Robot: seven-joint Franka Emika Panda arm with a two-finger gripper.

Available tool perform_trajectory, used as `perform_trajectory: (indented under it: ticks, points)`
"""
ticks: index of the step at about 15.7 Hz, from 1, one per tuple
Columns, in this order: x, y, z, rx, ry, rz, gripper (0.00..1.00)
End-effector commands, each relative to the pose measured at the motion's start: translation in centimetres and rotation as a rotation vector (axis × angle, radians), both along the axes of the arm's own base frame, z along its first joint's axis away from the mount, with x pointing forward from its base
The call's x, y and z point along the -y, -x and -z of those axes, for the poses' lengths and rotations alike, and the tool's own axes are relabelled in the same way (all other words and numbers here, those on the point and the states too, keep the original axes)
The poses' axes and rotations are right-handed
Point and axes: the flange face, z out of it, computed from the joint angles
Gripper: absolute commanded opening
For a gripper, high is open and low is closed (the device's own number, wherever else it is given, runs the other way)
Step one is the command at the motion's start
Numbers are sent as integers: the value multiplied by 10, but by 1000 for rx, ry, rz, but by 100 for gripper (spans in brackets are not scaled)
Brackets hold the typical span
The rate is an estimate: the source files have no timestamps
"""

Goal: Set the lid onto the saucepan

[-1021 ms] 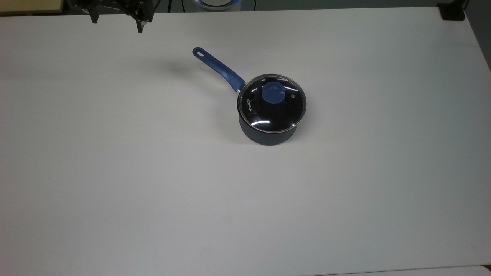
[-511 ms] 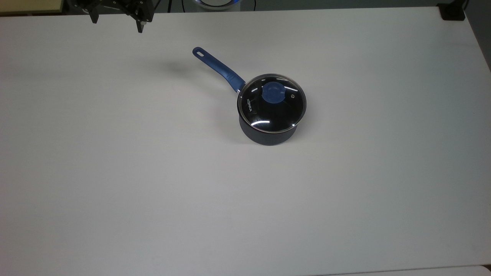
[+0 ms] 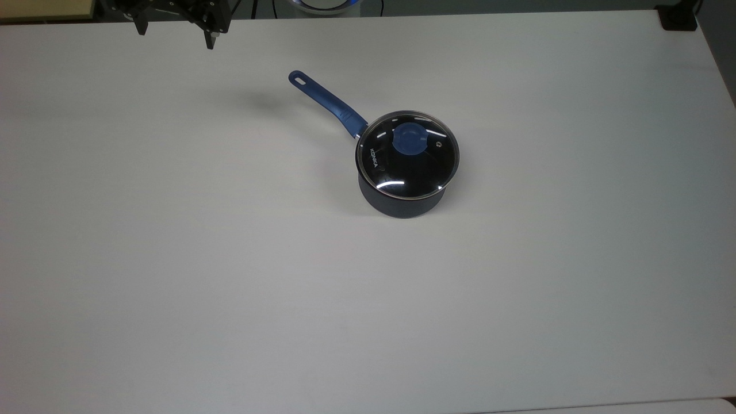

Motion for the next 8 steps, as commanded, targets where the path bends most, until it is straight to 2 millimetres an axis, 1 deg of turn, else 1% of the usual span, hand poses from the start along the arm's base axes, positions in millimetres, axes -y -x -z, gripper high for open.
perform_trajectory:
  ticks: [1, 5, 8]
  points:
    - [-4, -1, -4, 6, 16, -17, 100]
    - [-8, -2, -3, 7, 16, -18, 100]
    - [-9, -7, 7, -1, 18, 4, 100]
